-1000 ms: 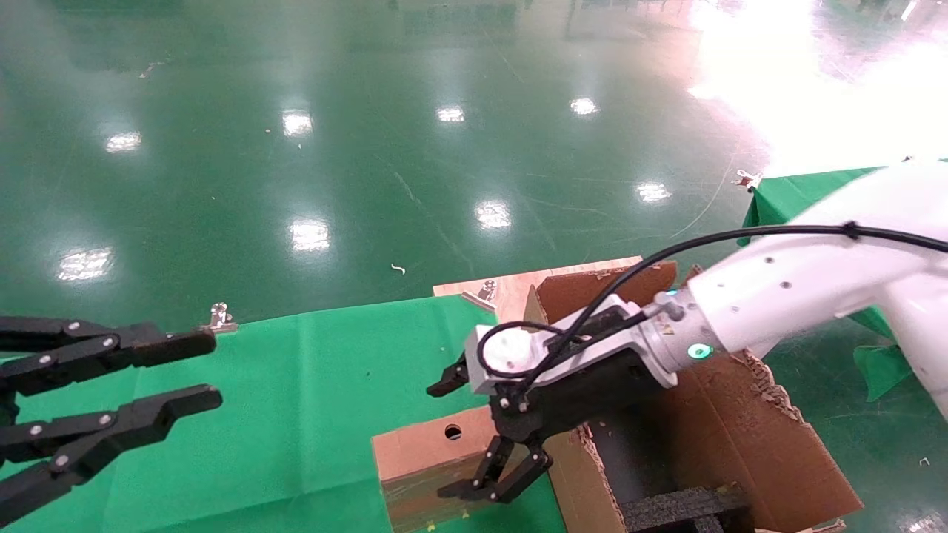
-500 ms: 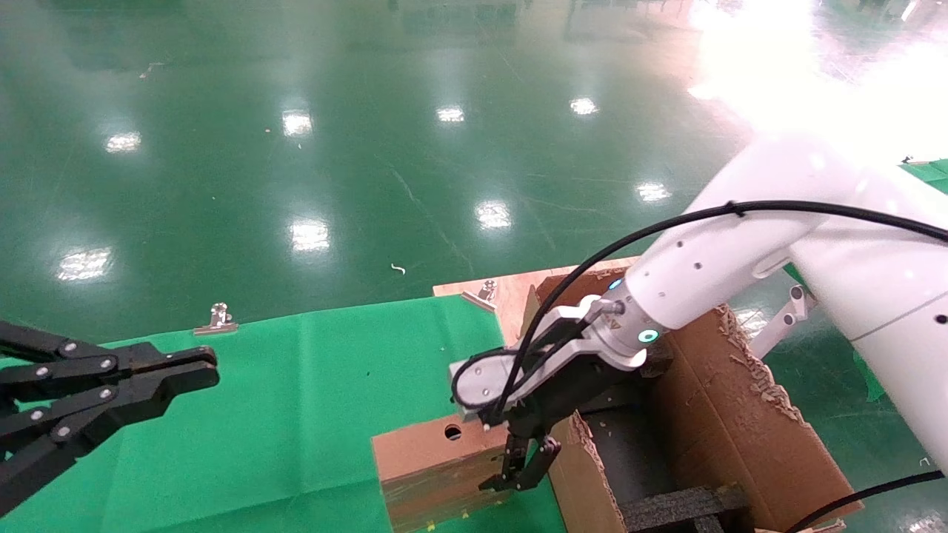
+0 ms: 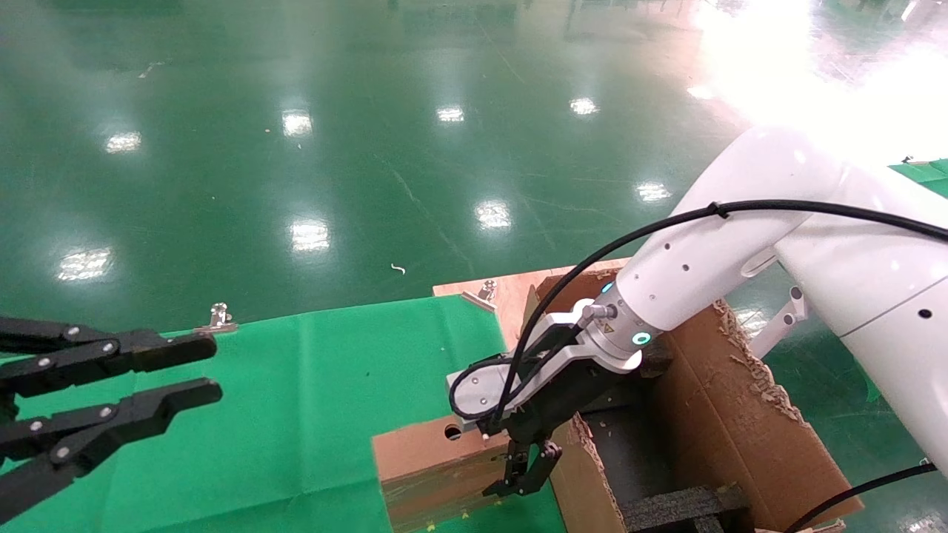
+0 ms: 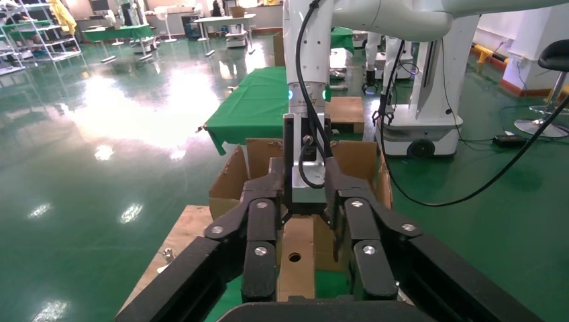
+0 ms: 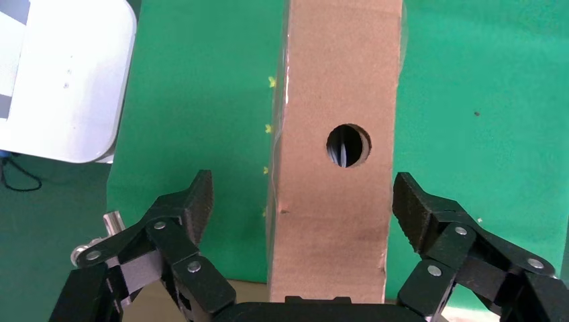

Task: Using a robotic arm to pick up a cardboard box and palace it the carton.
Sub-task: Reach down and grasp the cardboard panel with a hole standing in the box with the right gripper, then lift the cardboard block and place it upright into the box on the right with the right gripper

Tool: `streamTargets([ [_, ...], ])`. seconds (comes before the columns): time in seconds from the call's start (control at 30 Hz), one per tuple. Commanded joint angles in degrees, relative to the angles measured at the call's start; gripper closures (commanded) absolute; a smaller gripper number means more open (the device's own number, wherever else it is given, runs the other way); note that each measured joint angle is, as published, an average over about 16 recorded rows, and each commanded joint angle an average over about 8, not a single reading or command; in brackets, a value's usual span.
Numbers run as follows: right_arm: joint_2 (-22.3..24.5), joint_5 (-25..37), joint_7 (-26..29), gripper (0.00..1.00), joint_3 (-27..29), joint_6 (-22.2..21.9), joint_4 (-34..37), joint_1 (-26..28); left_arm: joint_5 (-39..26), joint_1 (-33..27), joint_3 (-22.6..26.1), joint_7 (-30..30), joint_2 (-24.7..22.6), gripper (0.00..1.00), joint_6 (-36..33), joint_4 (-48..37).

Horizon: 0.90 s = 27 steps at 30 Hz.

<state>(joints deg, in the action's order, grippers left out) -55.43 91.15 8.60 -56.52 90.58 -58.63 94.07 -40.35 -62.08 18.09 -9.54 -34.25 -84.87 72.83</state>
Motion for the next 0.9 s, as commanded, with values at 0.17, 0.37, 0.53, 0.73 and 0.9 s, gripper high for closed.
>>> streamTargets([
  [0.17, 0.2, -0.2, 0.0, 1.00, 0.5, 0.0, -0.2, -0.3, 0.0, 0.0, 0.0, 0.0, 0.0, 0.00, 0.0, 0.0],
  [0.37, 0.3, -0.2, 0.0, 1.00, 0.7, 0.0, -0.3, -0.4, 0.0, 0.0, 0.0, 0.0, 0.0, 0.00, 0.0, 0.0],
  [0.53, 0.4, -0.3, 0.0, 1.00, 0.9, 0.0, -0.4, -0.5, 0.0, 0.0, 0.0, 0.0, 0.0, 0.00, 0.0, 0.0],
  [0.73, 0.4, -0.3, 0.0, 1.00, 1.0, 0.0, -0.4, -0.6, 0.0, 0.0, 0.0, 0.0, 0.0, 0.00, 0.0, 0.0],
  [0.9, 0.4, -0.3, 0.1, 1.00, 1.0, -0.2, -0.4, -0.6, 0.0, 0.0, 0.0, 0.0, 0.0, 0.00, 0.0, 0.0],
])
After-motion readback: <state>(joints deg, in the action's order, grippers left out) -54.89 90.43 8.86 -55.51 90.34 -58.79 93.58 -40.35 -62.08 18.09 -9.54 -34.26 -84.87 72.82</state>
